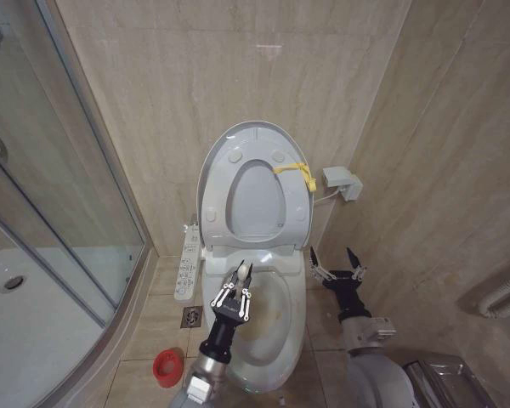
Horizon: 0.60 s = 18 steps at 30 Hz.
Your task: Open the toilet lid, clean the toilet bowl with a toilet brush, close the toilet lid, and flush.
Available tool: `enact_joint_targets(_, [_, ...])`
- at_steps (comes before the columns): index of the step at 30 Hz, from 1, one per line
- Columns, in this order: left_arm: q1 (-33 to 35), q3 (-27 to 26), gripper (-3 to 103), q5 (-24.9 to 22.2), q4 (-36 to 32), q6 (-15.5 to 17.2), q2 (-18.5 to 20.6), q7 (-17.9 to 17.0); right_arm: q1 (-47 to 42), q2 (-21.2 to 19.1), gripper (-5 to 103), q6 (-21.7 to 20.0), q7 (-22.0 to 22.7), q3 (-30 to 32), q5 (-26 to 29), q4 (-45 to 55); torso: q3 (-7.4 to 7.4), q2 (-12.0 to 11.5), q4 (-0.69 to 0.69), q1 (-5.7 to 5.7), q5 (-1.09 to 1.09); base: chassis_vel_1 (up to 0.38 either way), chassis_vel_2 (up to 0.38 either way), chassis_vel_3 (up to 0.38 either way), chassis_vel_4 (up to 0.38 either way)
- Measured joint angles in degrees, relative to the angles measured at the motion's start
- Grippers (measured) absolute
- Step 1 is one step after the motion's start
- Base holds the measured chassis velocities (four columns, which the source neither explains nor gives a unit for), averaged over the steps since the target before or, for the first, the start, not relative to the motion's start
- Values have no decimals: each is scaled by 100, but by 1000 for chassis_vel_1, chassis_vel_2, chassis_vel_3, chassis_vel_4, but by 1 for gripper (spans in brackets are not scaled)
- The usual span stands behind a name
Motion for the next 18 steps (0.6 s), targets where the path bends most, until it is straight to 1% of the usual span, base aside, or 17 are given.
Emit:
enact_joint_targets(4, [324, -209, 18, 131, -159, -66, 10, -79, 0, 0, 100, 0, 0, 0, 0, 0, 0, 0, 0, 0, 0, 0, 0, 0, 0])
enact_joint_targets(5, [324, -209, 18, 131, -159, -66, 10, -79, 0, 0, 100, 0, 0, 0, 0, 0, 0, 0, 0, 0, 0, 0, 0, 0, 0])
enact_joint_targets(8, [547, -442, 18, 148, -309, -58, 38, -200, 0, 0, 100, 0, 0, 0, 0, 0, 0, 0, 0, 0, 0, 0, 0, 0, 0])
enact_joint_targets(12, [729, -624, 18, 122, -432, -25, 53, -242, 0, 0, 100, 0, 0, 0, 0, 0, 0, 0, 0, 0, 0, 0, 0, 0, 0])
enact_joint_targets(18, [954, -825, 18, 117, -359, -48, 6, -378, 0, 0, 100, 0, 0, 0, 0, 0, 0, 0, 0, 0, 0, 0, 0, 0, 0])
